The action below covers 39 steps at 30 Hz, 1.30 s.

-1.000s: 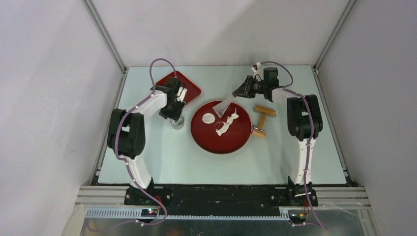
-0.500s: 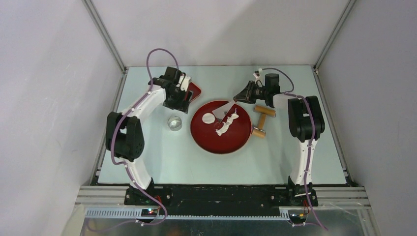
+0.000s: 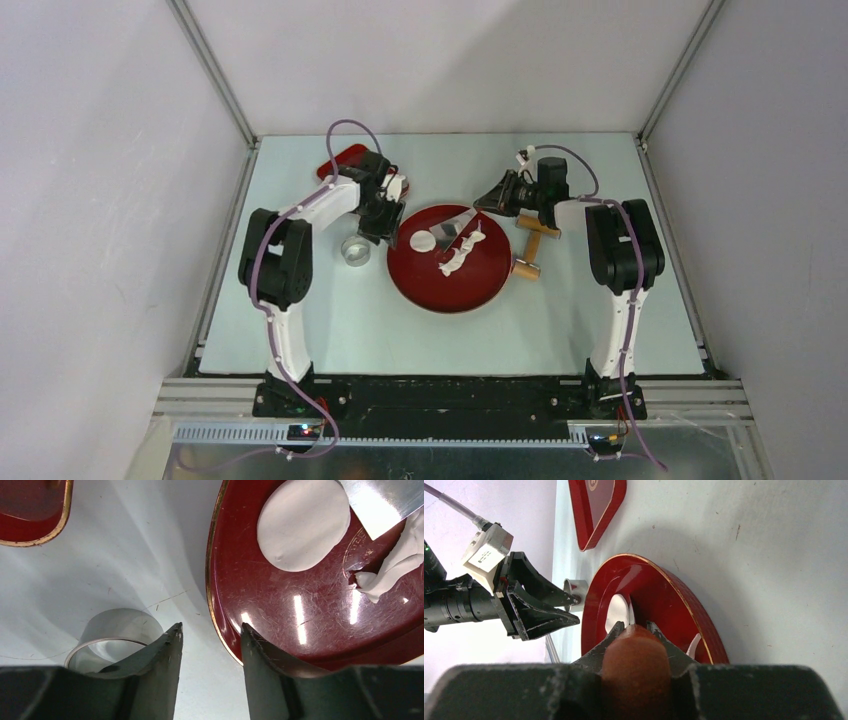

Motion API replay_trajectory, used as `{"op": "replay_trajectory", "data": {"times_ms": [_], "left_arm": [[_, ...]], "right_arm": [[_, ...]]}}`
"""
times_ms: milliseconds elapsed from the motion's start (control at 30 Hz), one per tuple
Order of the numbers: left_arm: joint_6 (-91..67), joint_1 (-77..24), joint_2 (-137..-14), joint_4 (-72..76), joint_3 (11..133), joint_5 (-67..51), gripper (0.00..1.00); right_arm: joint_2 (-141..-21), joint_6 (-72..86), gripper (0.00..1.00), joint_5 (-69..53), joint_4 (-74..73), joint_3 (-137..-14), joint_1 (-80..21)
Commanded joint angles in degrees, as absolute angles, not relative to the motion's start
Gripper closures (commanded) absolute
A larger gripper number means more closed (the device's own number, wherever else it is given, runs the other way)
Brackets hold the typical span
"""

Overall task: Roll out the dumpling wrappers from the dough
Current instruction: Scoop the dumpling wrapper from the work surface.

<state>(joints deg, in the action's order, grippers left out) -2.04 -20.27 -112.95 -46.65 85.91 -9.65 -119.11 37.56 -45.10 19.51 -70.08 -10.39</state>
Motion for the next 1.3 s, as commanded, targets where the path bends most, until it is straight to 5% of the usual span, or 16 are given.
{"op": "replay_trajectory", "data": {"times_ms": [0, 700, 1267], "left_arm": [[-3.3, -20.1, -113.5, -46.4, 87.1, -11.4, 0.53], [-6.1, -20.2, -116.6, -46.5, 87.0, -17.8, 0.92], [-7.0, -20.1, -117.5, -46.5, 87.5, -19.9, 0.95]], "right_arm": [[-119.4, 36.2, 1.0, -39.2, 21.0, -68.8, -10.8], [-111.6, 31.5, 1.0, -26.1, 19.7, -60.4, -12.9], [-114.8, 37.9, 1.0, -27.8, 22.9, -57.1, -15.8]]}}
